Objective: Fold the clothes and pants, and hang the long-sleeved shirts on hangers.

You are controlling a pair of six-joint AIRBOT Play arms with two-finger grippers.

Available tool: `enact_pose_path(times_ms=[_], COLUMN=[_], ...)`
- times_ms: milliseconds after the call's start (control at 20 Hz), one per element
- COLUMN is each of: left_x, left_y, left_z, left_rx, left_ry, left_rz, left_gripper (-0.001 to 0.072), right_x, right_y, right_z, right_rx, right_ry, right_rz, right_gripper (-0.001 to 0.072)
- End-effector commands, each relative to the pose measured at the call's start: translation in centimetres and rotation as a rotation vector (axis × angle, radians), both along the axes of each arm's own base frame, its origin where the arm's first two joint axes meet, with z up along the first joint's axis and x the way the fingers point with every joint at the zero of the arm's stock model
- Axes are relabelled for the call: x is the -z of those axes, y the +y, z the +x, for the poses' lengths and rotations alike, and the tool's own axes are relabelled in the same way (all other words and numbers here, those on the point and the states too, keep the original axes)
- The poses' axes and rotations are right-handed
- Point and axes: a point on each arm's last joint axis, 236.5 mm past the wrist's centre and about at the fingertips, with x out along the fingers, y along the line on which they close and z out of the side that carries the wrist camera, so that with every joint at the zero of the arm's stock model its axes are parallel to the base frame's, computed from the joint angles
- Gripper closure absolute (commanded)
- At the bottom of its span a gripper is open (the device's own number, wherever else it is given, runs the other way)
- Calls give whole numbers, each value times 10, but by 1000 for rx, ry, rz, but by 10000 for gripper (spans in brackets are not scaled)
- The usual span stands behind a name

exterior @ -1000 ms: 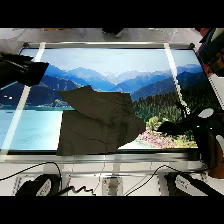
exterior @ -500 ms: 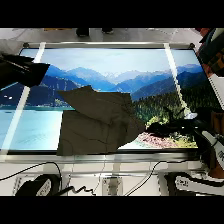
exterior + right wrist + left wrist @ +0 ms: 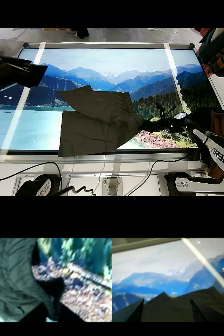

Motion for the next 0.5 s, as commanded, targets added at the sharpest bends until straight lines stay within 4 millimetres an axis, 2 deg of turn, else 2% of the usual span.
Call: enact_pose_path(times_ms=[0, 100, 200, 300, 350, 400, 450], left_x=[38, 75, 124, 175, 200, 222, 244], left_y=[54, 88, 116, 132, 138, 142, 144], left_z=[-4, -21, -46, -72, -87, -102, -121], left_rx=[-223, -313, -366, -394, -408, -418, -425], left_ry=[161, 321, 532, 732, 819, 895, 979], left_rz=[87, 214, 293, 282, 270, 256, 240], left_gripper=[65, 68, 147, 160, 192, 226, 226], right_x=[-7, -16, -25, -31, -33, -35, -35], right_y=[2, -2, -4, -4, -3, -2, -1], right_z=[10, 18, 25, 26, 26, 26, 25], right_rx=[-34, -23, -11, -2, 12, 15, 11], right_ry=[-92, -140, -182, -189, -180, -176, -172], right_rz=[-9, -28, -42, -37, -31, -24, -18], right_gripper=[663, 684, 684, 684, 684, 684, 684])
